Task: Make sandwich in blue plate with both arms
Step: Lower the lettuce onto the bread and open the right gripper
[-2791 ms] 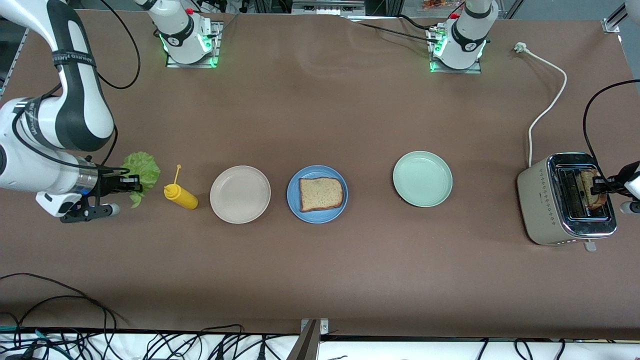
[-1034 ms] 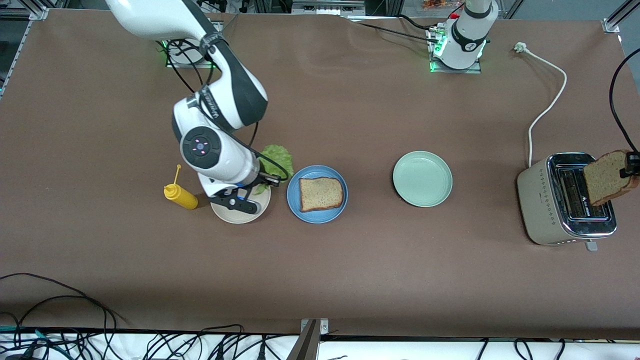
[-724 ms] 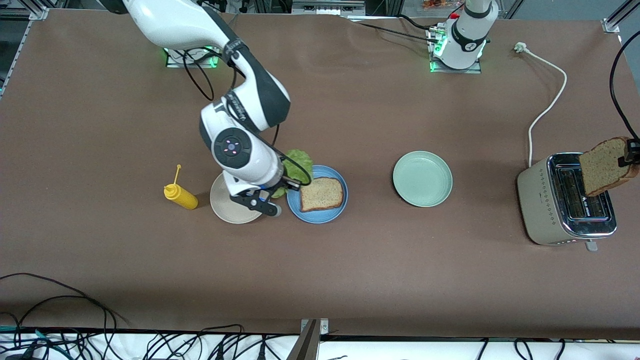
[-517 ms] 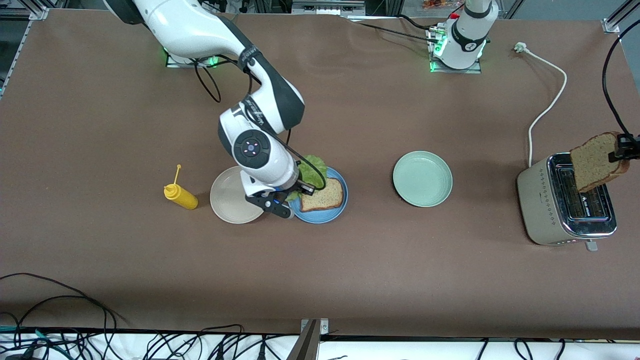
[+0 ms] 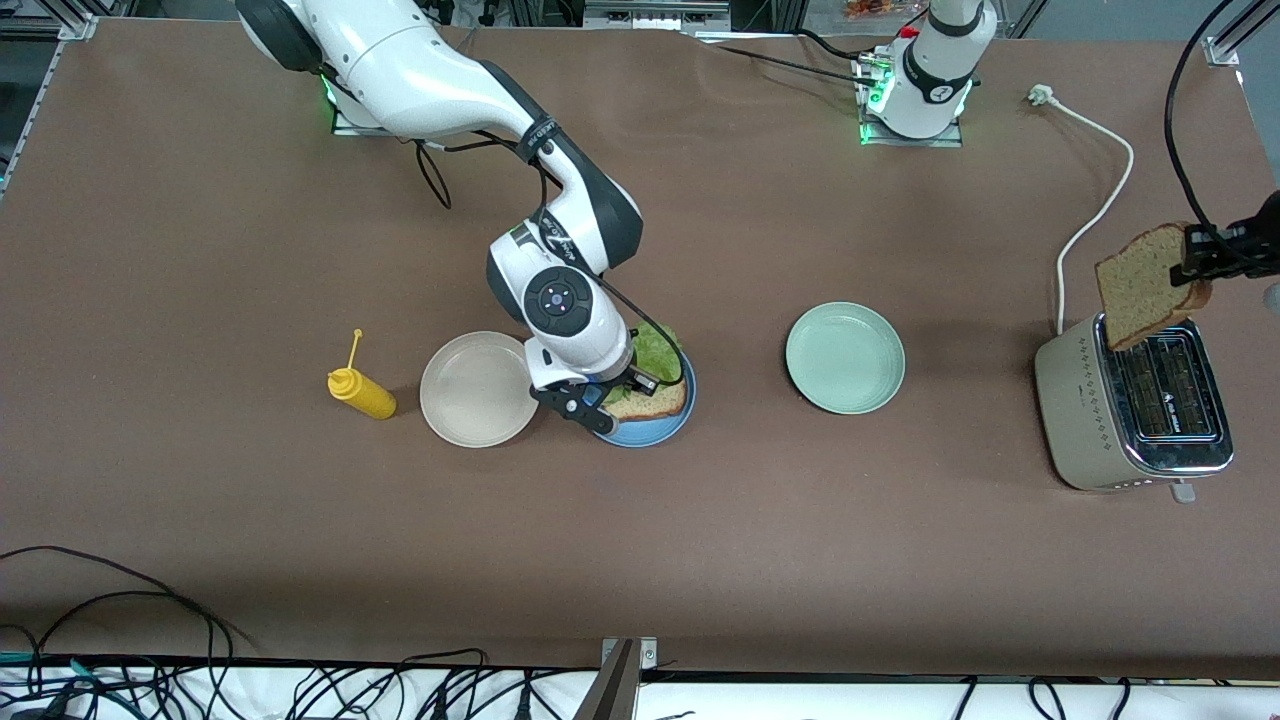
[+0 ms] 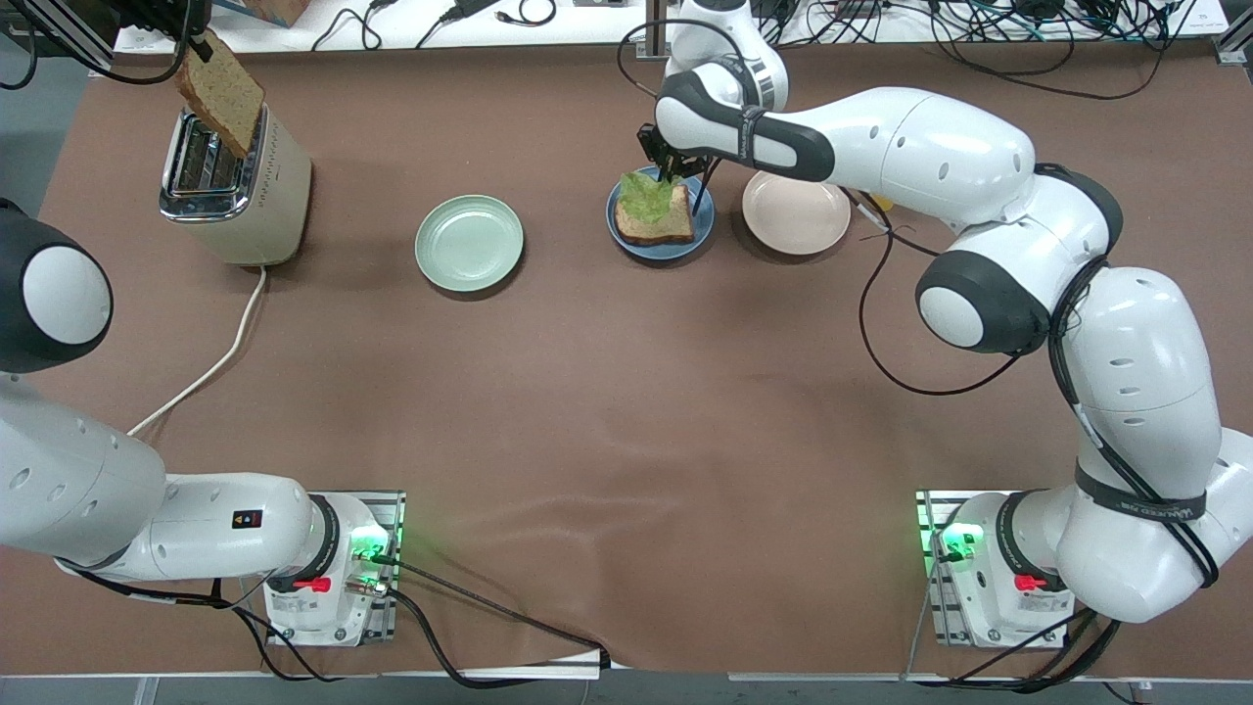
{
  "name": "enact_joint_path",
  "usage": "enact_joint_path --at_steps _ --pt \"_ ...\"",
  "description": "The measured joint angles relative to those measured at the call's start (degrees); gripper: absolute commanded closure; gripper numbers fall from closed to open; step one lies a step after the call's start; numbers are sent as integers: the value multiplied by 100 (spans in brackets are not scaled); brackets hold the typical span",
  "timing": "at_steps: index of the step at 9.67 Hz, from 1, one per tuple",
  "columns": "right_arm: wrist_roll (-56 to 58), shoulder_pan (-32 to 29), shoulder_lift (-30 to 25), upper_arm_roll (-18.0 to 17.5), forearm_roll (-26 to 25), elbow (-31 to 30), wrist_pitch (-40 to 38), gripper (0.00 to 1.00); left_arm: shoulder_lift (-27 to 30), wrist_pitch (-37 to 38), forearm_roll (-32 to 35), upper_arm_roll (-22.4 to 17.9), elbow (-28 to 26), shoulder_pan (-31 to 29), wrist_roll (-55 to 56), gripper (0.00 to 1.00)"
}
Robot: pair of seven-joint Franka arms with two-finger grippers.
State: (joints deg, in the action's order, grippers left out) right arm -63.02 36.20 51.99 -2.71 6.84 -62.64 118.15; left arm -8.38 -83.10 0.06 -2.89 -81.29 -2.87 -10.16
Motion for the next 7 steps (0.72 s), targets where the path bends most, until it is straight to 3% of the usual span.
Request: enact_joint_path --at_steps 4,5,6,7 --pt "-23 37 170 2 -430 -155 225 100 366 94 1 279 -409 3 288 100" --pt "-4 37 191 3 -492 -282 354 71 513 94 1 321 -591 4 291 100" --pt "2 38 206 2 -511 -368 445 1 649 94 1 352 -744 4 295 100" --pt "5 42 214 -4 -512 -389 498 0 768 96 1 367 -888 4 296 100"
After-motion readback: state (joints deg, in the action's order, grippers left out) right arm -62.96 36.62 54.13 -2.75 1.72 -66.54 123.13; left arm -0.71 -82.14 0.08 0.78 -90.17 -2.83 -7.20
